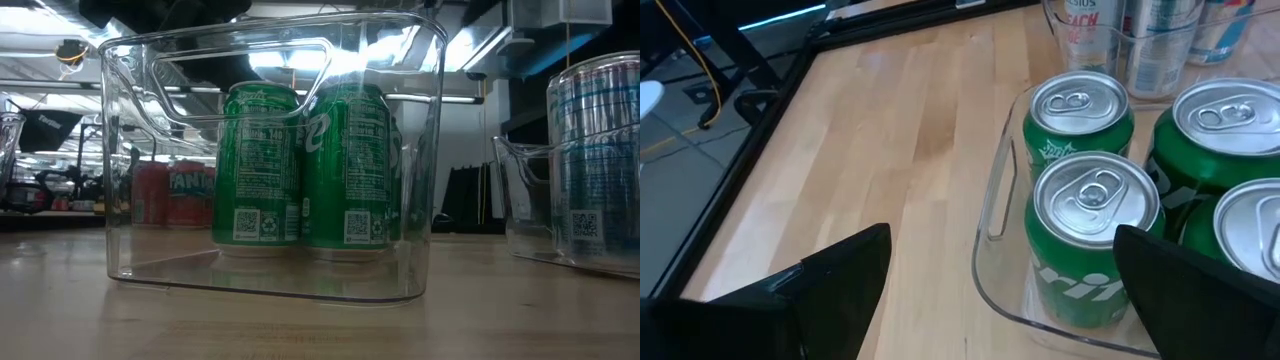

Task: Sort soda cans
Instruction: Put the red soda can into the left transparent bin

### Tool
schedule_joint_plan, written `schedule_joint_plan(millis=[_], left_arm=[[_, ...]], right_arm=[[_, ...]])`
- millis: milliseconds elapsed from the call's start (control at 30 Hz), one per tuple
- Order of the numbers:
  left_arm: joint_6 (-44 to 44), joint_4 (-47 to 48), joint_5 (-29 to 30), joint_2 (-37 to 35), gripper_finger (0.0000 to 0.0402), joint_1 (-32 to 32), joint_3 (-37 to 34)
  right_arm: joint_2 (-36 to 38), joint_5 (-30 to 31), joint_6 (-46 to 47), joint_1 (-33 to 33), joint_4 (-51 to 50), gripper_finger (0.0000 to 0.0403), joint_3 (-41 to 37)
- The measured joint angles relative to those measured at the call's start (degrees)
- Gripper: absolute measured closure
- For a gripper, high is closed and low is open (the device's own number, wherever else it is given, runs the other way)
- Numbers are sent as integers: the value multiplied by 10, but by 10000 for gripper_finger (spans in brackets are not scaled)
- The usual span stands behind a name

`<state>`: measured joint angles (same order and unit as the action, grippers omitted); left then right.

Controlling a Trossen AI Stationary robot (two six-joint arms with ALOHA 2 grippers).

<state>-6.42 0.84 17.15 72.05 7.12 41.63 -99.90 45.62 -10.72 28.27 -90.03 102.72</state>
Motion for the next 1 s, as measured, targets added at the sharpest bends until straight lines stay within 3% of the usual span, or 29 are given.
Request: schedule_joint_plan(millis=[167,367,533,600,767,900,1000], left_arm=[[-8,3,0,0,31,0,0],[18,13,26,0,31,-9,0],[67,41,57,0,31,-25,0],[87,53,58,0,31,-34,0],[128,79,59,-2,31,-61,1],[162,117,60,-5,31,-101,17],[168,162,59,-5,31,-135,38]], right_arm=[[9,69,-77,-59,1,125,0],[9,80,-172,-134,6,125,-1],[33,97,-261,-189,109,125,-54],[63,76,-313,-217,192,125,-109],[156,-43,-447,-302,447,125,-280],[215,-147,-517,-350,642,125,-389],[230,-209,-550,-365,736,125,-443]])
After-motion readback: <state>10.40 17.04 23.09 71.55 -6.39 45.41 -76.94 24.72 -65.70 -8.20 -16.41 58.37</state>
